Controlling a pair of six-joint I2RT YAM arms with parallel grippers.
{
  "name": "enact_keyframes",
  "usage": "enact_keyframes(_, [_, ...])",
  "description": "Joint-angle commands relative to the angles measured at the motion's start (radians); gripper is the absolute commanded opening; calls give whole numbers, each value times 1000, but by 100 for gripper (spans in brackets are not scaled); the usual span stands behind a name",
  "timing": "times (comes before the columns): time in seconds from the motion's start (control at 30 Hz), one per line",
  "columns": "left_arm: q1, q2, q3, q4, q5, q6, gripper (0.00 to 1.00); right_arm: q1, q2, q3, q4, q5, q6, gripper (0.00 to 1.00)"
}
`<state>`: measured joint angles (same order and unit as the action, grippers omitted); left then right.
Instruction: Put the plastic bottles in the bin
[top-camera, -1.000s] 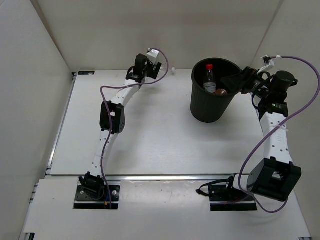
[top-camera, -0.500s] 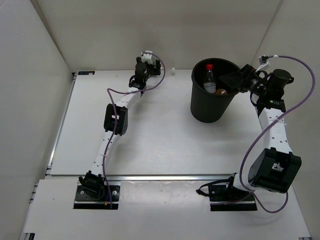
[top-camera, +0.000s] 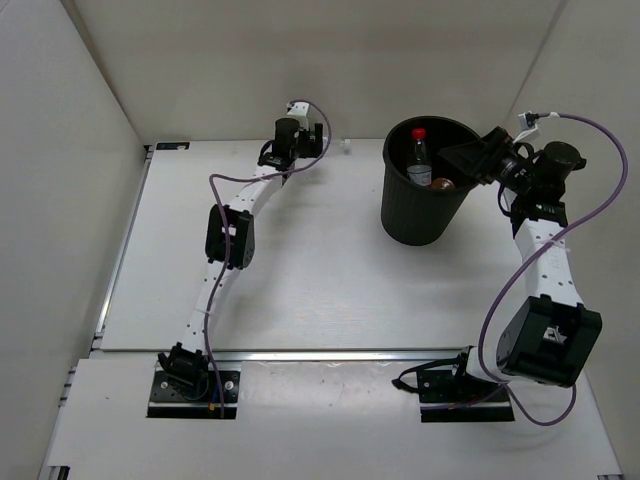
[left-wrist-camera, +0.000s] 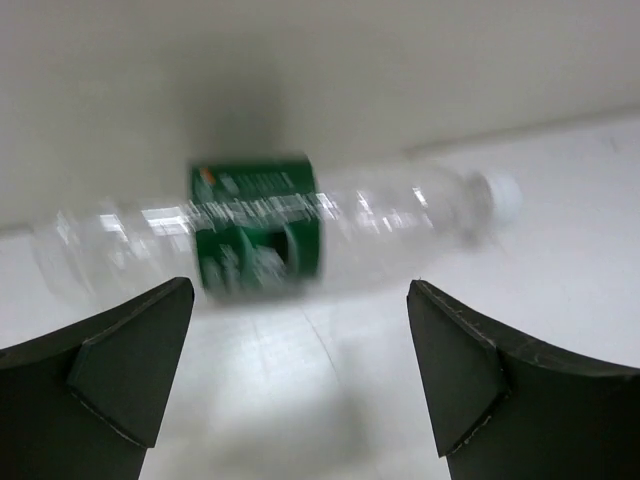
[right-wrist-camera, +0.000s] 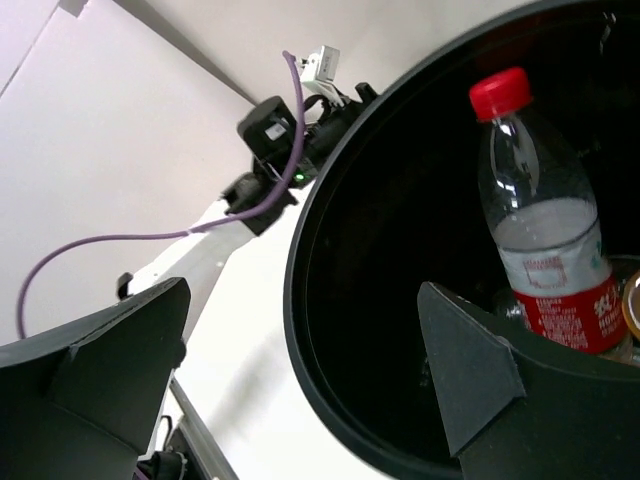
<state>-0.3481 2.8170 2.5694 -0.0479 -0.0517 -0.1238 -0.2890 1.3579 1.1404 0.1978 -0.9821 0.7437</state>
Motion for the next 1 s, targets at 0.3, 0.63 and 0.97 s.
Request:
enact_keyframes(0.3, [26,-286,-76,-341,58,-43,99,-22,-161,-88,77,16,28,95])
enact_keyframes(0.63, [73,-88,48,23,70,-298,99,-32,-128,-71,35,53,16,95])
enact_keyframes(0.97, [112,58,15,302,-10,-585,99,-9,-53,5,5,88,22,94])
